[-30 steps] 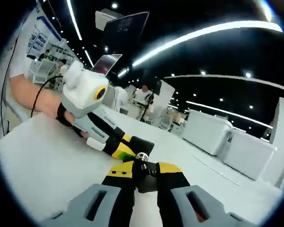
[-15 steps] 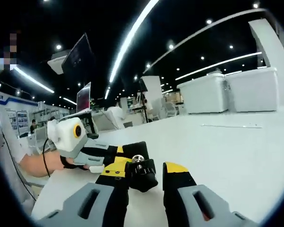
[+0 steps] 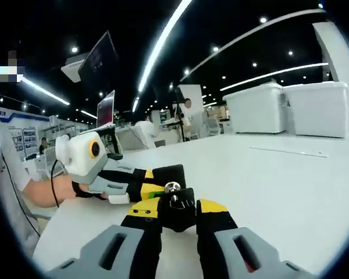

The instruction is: Clamp the fixed fixture on the desktop, loosen the retaining clip, secure it to the edge of the desk, and tighten the retaining clip.

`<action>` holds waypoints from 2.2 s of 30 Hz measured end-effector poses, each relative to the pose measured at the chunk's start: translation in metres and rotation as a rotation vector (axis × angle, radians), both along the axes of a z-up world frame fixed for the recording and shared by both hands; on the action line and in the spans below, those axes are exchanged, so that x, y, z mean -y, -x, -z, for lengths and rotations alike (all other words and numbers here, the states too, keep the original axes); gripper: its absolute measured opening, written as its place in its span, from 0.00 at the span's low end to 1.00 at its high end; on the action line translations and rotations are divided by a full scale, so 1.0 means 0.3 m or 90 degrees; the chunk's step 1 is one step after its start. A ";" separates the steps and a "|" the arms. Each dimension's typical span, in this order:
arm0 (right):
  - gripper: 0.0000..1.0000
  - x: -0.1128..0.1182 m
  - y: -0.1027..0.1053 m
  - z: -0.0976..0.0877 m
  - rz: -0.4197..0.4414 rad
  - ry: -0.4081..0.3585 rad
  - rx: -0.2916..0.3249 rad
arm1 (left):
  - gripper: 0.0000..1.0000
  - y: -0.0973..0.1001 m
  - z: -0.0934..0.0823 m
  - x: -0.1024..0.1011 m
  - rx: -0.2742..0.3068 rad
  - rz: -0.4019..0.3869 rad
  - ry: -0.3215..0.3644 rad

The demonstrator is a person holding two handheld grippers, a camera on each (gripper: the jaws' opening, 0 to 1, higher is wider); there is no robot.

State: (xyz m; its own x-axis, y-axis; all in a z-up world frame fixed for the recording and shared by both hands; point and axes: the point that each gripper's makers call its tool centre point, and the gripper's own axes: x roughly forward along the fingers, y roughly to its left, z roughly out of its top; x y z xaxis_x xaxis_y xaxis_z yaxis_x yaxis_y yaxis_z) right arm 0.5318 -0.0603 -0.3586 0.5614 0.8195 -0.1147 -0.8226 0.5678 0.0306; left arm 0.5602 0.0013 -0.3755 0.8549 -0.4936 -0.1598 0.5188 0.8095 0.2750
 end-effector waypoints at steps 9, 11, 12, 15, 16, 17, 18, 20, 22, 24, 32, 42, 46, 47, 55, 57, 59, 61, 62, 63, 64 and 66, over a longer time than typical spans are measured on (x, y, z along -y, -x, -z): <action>0.22 -0.031 0.018 -0.008 0.023 0.194 0.265 | 0.08 0.000 0.000 -0.004 0.002 -0.005 -0.002; 0.22 -0.034 0.017 -0.005 0.024 0.196 0.271 | 0.08 0.001 0.000 -0.004 0.002 -0.005 -0.002; 0.22 -0.033 0.016 -0.006 0.024 0.196 0.271 | 0.08 0.000 0.000 -0.003 0.002 -0.005 -0.002; 0.22 -0.029 0.008 -0.007 0.025 0.188 0.264 | 0.08 0.000 0.000 -0.003 0.002 -0.005 -0.002; 0.22 -0.029 0.007 -0.007 0.025 0.188 0.264 | 0.08 0.000 0.000 -0.003 0.002 -0.005 -0.003; 0.22 -0.028 0.006 -0.007 0.025 0.188 0.264 | 0.08 0.000 0.000 -0.002 0.002 -0.005 -0.003; 0.23 -0.029 0.005 -0.006 0.026 0.187 0.263 | 0.08 0.000 0.000 -0.002 0.002 -0.005 -0.003; 0.24 -0.030 0.002 -0.003 0.026 0.192 0.265 | 0.08 0.000 0.000 -0.002 0.002 -0.005 -0.003; 0.24 -0.026 -0.002 -0.004 0.030 0.184 0.249 | 0.08 -0.001 0.000 -0.003 0.002 -0.005 -0.002; 0.25 -0.027 0.002 -0.014 0.030 0.142 0.203 | 0.08 -0.001 0.000 -0.003 0.002 -0.005 -0.003; 0.28 0.026 -0.040 -0.084 0.037 -0.067 -0.002 | 0.08 -0.003 -0.001 -0.003 0.001 -0.004 -0.003; 0.26 0.008 -0.028 -0.021 0.005 -0.059 -0.097 | 0.08 -0.006 -0.001 -0.003 0.002 -0.005 -0.003; 0.24 0.017 -0.047 -0.009 0.018 -0.075 -0.138 | 0.08 -0.004 -0.001 -0.003 0.003 -0.004 -0.004; 0.24 0.014 -0.040 -0.009 0.018 -0.076 -0.141 | 0.08 -0.003 0.000 -0.003 0.003 -0.004 -0.004; 0.23 0.007 -0.024 -0.015 0.011 -0.053 -0.081 | 0.08 0.001 -0.001 -0.003 0.003 -0.005 -0.003; 0.23 0.006 -0.024 -0.018 0.011 -0.042 -0.054 | 0.08 0.001 -0.001 -0.003 0.003 -0.005 -0.003; 0.23 0.006 -0.022 -0.021 0.012 -0.026 -0.019 | 0.08 0.001 -0.001 -0.003 0.003 -0.005 -0.003; 0.23 0.003 -0.016 -0.026 0.012 -0.001 0.028 | 0.08 0.001 -0.002 -0.002 0.004 -0.004 -0.003; 0.23 -0.001 -0.011 -0.029 0.012 0.018 0.059 | 0.08 0.000 -0.002 -0.002 0.004 -0.004 -0.003; 0.23 -0.004 -0.009 -0.033 0.013 0.044 0.106 | 0.08 0.000 -0.001 -0.002 0.004 -0.004 -0.003; 0.23 -0.006 -0.007 -0.034 0.013 0.054 0.119 | 0.08 0.000 -0.001 -0.002 0.003 -0.004 -0.003; 0.23 -0.019 0.009 -0.040 0.016 0.127 0.236 | 0.08 -0.001 0.000 -0.003 0.003 -0.005 -0.004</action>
